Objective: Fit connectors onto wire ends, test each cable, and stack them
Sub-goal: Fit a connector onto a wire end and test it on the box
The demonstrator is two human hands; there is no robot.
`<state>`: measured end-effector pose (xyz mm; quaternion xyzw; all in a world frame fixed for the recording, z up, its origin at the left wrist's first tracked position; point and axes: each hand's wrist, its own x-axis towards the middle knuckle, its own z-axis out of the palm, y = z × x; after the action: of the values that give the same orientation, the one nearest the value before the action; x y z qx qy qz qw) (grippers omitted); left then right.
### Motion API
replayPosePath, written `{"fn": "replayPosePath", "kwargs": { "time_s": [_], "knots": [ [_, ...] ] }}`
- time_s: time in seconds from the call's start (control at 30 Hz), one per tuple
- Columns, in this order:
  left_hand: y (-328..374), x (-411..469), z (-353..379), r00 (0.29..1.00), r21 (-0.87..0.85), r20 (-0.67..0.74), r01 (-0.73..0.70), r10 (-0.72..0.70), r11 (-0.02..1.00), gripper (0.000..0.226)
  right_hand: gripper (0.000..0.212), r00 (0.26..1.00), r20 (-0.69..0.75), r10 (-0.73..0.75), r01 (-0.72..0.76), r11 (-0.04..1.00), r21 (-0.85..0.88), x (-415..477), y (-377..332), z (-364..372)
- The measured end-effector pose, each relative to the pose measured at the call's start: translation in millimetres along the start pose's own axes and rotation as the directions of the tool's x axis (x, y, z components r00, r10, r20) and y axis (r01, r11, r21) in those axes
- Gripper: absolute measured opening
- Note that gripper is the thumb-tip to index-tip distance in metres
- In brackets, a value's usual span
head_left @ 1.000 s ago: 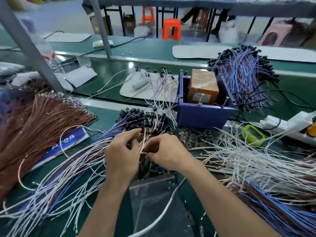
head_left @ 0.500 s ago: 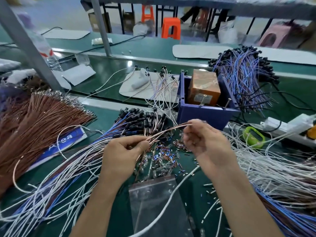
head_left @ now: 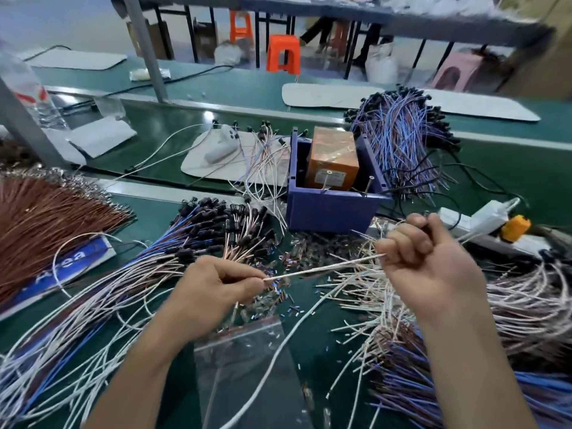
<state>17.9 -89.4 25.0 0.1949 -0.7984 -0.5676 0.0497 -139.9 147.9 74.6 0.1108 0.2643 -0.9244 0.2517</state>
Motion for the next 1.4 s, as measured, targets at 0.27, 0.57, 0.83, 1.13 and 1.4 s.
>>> {"fn": "replayPosePath", "kwargs": {
  "time_s": [0.27, 0.57, 0.83, 1.13, 1.4],
  "knots": [
    [-0.5, 3.4, -26.6, 0.959, 0.145, -0.283, 0.061, -0.018, 0.987, 0.028, 0.027, 0.994, -0.006, -0.107, 0.093, 0.898, -0.429, -9.9, -24.5, -30.3],
    [-5.4, -4.7, -41.0, 0.874, -0.346, -0.404, 0.127, -0.27, 0.93, 0.015, 0.041, 0.987, -0.099, -0.127, 0.106, 0.975, -0.193, -5.3, -35.4, -52.8],
    [-11.1, 7.3, -11.5, 0.674, -0.347, -0.687, 0.022, -0.27, 0.938, 0.03, 0.044, 0.986, -0.161, -0.049, 0.062, 0.995, 0.077, -3.3, -26.6, -56.7],
    [-26.4, 10.1, 5.9, 0.398, -0.37, -0.863, -0.076, -0.312, 0.926, 0.035, 0.035, 0.943, -0.32, -0.091, 0.146, 0.978, 0.152, -7.2, -9.8, -63.3],
    [5.8, -11.0, 37.5, 0.721, 0.441, -0.61, -0.036, 0.329, 0.897, 0.015, 0.043, 0.935, -0.329, -0.133, 0.212, 0.953, 0.217, -15.3, -18.9, -67.3]
  ]
}}
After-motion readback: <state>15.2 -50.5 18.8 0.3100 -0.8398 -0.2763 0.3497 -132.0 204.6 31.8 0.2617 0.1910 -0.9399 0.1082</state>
